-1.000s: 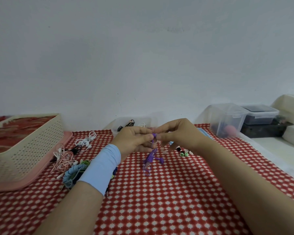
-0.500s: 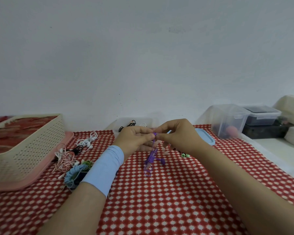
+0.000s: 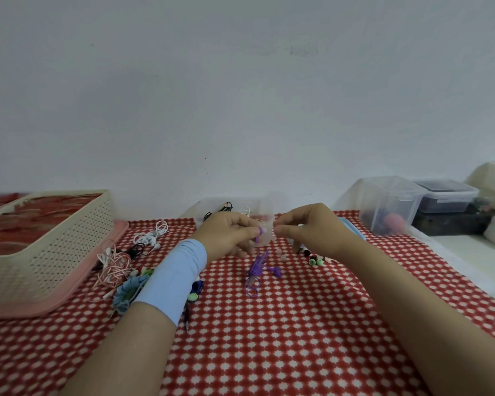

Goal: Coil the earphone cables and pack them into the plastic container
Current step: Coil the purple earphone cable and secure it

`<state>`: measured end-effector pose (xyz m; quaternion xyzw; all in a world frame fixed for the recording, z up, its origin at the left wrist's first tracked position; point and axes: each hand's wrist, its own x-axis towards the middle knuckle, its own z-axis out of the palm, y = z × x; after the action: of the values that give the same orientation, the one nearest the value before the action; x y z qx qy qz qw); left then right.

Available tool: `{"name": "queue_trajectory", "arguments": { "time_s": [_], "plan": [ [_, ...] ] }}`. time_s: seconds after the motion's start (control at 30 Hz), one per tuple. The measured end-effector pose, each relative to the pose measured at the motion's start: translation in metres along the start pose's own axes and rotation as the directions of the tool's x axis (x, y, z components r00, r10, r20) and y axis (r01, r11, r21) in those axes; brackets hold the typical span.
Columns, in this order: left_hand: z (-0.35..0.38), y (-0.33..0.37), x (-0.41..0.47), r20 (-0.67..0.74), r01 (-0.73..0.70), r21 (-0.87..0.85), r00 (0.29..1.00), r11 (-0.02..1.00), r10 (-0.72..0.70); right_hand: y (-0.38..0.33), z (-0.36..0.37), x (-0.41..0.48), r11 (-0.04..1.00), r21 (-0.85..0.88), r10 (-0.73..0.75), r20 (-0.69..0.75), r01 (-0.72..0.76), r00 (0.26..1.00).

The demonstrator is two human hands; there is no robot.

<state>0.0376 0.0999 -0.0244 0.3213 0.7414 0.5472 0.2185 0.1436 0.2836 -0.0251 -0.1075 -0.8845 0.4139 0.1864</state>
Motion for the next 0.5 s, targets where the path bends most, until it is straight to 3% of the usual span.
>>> {"name": "queue_trajectory", "arguments": {
  "time_s": [0.1, 0.2, 0.43, 0.5],
  "plan": [
    [-0.006, 0.002, 0.0, 0.001, 0.013, 0.287, 1.0, 0.958, -0.013, 0.008, 0.0, 0.003, 0.928, -0.372, 0.026, 0.093, 0.011, 0.995],
    [-0.009, -0.001, 0.001, 0.012, 0.035, 0.452, 0.999, 0.891, -0.045, 0.01, 0.008, 0.001, 0.856, -0.516, 0.087, 0.188, 0.023, 0.978],
    [-0.021, 0.0, 0.001, 0.046, 0.082, 0.67, 0.987, 0.737, -0.152, 0.005, 0.012, -0.001, 0.869, -0.493, 0.067, 0.187, 0.035, 0.98],
    [-0.029, 0.005, -0.002, 0.035, 0.09, 0.759, 0.983, 0.644, -0.179, 0.005, 0.011, -0.002, 0.884, -0.465, 0.065, 0.21, 0.042, 0.976]
  ]
}}
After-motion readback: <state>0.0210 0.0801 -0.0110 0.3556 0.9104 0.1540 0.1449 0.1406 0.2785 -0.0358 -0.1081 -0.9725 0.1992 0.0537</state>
